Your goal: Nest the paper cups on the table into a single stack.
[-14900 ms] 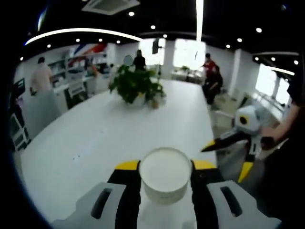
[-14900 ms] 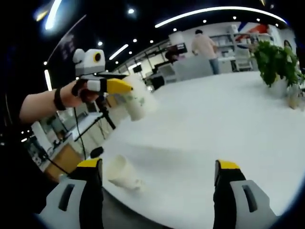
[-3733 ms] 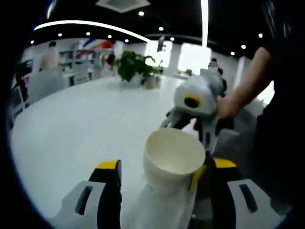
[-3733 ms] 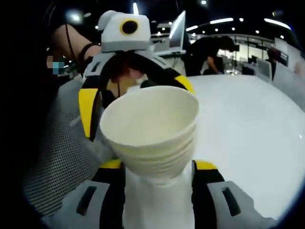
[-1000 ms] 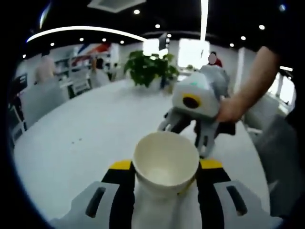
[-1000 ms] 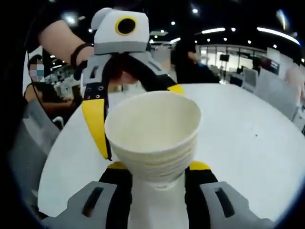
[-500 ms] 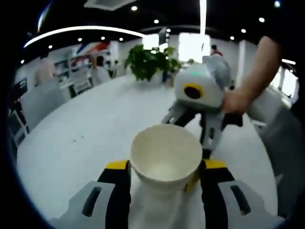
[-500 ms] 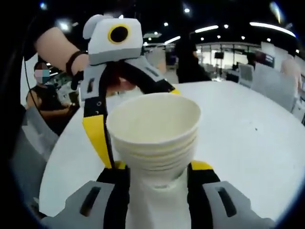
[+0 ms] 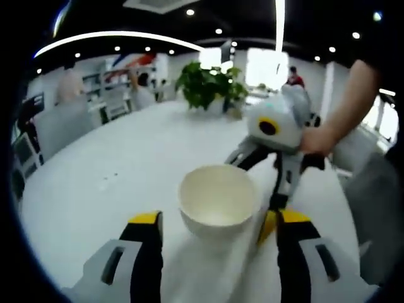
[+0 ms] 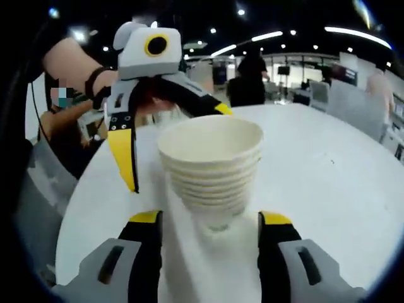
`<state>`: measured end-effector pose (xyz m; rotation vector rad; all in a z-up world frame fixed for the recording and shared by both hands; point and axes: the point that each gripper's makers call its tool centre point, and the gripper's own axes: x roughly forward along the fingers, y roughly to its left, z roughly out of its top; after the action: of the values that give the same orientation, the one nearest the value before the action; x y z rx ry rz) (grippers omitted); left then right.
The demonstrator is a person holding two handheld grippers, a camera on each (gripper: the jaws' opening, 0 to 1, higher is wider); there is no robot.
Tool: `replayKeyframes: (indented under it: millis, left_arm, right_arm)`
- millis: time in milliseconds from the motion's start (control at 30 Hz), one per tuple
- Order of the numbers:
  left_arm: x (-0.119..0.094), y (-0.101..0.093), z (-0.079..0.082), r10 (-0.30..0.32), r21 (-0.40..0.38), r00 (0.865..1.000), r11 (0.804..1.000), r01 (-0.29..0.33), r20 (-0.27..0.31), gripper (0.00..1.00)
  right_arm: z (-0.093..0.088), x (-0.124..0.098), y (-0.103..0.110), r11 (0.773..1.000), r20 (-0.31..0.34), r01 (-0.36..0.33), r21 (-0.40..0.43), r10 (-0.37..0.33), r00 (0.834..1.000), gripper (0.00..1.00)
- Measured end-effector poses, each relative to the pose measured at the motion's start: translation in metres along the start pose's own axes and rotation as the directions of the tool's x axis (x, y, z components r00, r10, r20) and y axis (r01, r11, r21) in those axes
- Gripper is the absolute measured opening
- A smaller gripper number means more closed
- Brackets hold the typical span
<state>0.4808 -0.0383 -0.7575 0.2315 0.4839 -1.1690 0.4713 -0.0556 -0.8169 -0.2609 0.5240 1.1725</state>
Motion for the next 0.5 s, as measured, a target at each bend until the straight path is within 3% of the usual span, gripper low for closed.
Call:
replayKeyframes:
  millis: [267, 500]
  left_arm:
    - [-0.027, -0.018, 0.004, 0.033, 0.008, 0.999, 0.999, -0.033, 0.016, 0.77]
    - [-0.060, -0.039, 0.011, 0.077, 0.004, 0.996, 0.997, -0.077, 0.040, 0.85]
  right_arm:
    - [0.005, -0.031, 0.013, 0.999, 0.005, 0.045, -0.006, -0.045, 0.999, 0.65]
    - [0.024, -0.067, 0.033, 0.993, 0.041, 0.115, -0.022, -0.114, 0.993, 0.71]
